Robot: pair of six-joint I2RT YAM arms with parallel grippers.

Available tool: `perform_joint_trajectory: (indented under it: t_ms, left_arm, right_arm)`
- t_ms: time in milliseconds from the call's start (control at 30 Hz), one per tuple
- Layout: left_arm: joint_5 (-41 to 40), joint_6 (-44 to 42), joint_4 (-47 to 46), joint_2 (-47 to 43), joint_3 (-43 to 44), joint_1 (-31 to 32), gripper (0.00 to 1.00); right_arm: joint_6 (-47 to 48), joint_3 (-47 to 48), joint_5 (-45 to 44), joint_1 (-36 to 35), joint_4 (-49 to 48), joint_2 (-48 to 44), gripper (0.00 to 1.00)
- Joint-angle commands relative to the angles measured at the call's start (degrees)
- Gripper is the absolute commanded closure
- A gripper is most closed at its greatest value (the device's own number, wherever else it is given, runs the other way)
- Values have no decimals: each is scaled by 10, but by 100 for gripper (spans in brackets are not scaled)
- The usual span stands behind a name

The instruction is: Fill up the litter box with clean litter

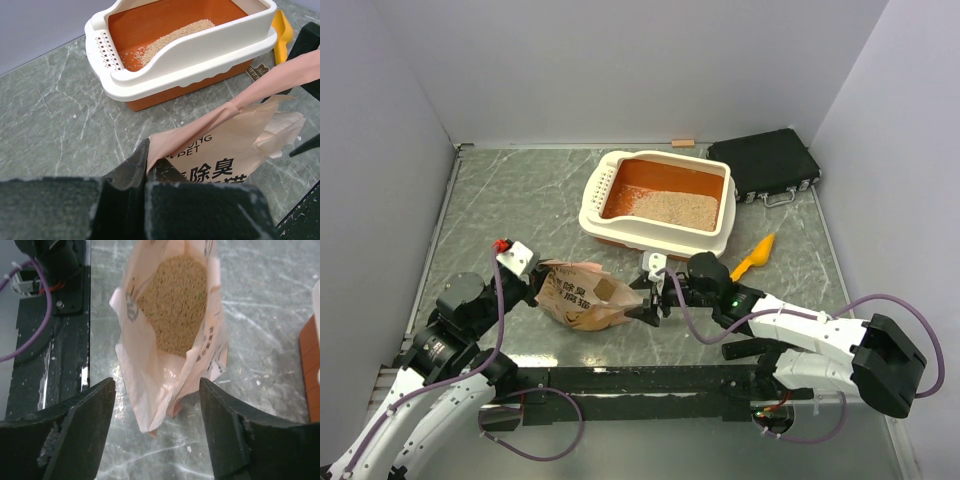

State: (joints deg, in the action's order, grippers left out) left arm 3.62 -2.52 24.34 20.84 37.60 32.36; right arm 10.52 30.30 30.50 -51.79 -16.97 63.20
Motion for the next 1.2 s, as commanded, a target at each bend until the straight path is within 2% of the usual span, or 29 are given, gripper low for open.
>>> perform_joint_trajectory:
  t_ms: [0,100,133,300,400,500,533,600,733,900,1000,1100,1133,1167]
  left_arm:
    - [1,6,-77,-11,31,-1,99]
    - [1,5,-74,-10,32,-1,99]
    - [1,5,-74,-11,33,-2,99]
    - [8,7,-89,-5,36,-1,99]
    - [27,11,-98,13,49,-1,99]
    - [40,16,-113,35,62,-1,99]
    - [46,19,-124,41,64,-1,99]
    - [59,22,-135,61,63,-1,99]
    - [138,70,-173,102,55,-1,99]
    - [225,88,-208,152,27,-1,99]
    - [220,93,-206,167,4,-1,79]
    - [184,82,-183,167,-9,-1,69]
    - [169,75,-179,164,-11,-1,60]
    - [157,68,-175,156,-13,-2,59]
  right_arm:
    - [-10,28,-4,-5,-68,10,34]
    - [-20,34,-11,-5,-74,28,73]
    - [-23,35,-24,-6,-75,30,100]
    - [-45,43,-37,19,-38,4,100]
    - [-67,56,35,92,-4,-45,100]
    - [-45,100,102,158,95,-76,100]
    - [-31,116,114,170,167,-78,100]
    - [4,162,157,203,237,-77,100]
    - [31,208,213,255,331,-66,100]
    - [28,194,218,257,351,-46,100]
    - [-6,138,193,257,293,-71,100]
    - [-25,124,182,256,280,-83,100]
    - [-31,121,178,256,278,-85,100]
    - [-34,117,169,254,277,-91,100]
